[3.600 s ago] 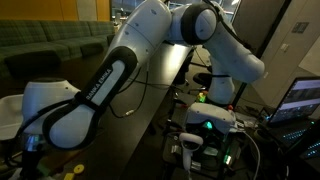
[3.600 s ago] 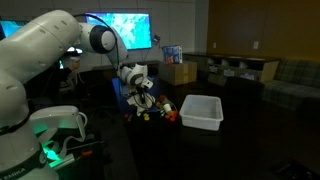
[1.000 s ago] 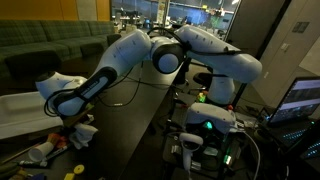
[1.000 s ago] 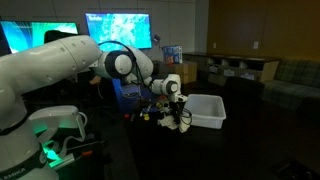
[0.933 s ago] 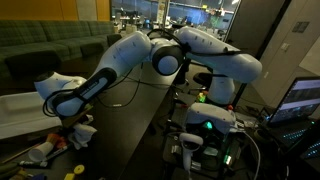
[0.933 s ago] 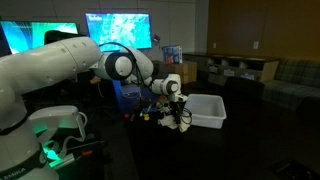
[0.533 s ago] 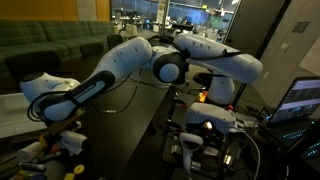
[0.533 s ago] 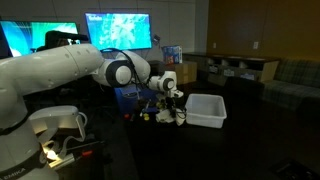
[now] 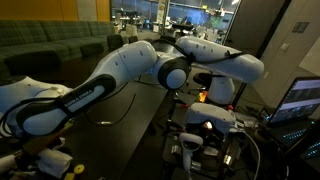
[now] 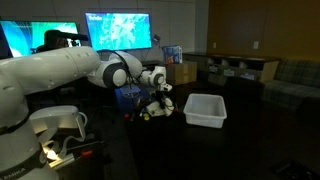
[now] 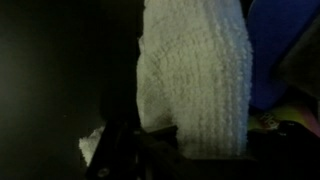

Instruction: Use the white towel to move the objects on the table to the left, then put the towel in the bowl

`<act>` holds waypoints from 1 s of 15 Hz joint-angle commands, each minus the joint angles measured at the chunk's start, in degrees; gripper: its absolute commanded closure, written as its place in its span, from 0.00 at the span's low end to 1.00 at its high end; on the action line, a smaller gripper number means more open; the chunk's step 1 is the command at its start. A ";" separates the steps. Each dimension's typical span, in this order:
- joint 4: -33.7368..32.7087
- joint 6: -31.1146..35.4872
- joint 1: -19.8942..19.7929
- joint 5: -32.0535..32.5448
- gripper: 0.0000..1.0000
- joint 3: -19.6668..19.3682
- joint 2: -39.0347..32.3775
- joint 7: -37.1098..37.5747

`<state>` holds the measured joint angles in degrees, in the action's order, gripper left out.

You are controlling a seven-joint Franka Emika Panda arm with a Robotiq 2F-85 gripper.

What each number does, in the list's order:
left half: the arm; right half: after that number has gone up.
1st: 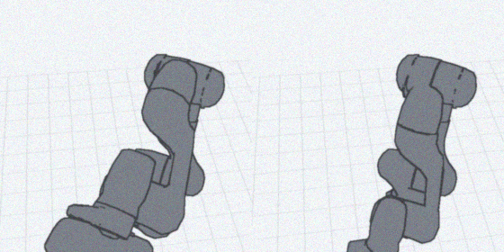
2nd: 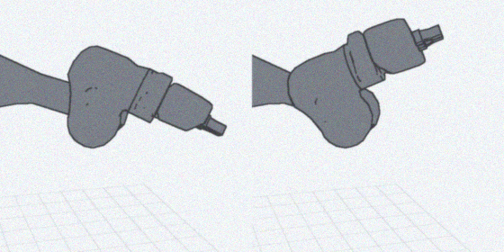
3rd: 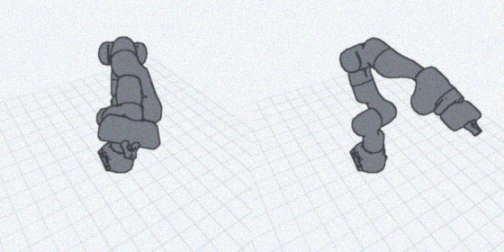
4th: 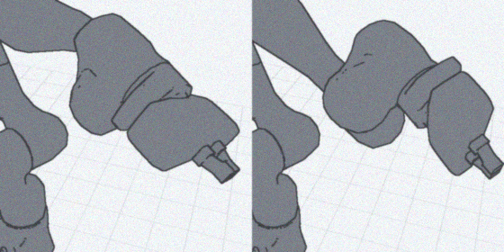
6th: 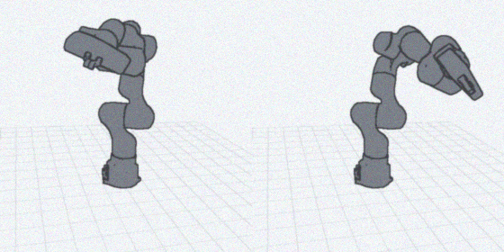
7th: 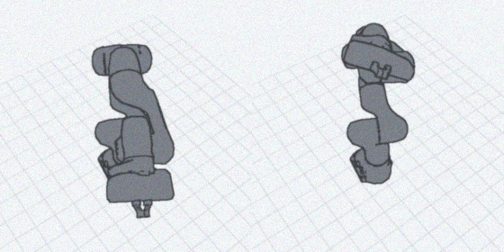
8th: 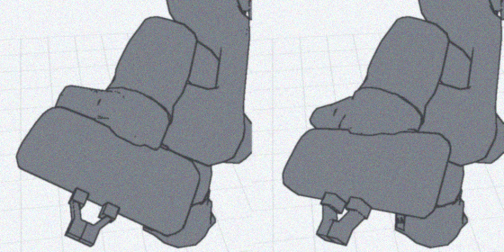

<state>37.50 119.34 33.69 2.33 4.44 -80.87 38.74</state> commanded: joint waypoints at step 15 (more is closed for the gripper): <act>7.82 1.30 -3.21 3.42 0.92 -5.28 14.93 -5.19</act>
<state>37.75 118.84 30.66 4.37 0.47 -72.21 33.41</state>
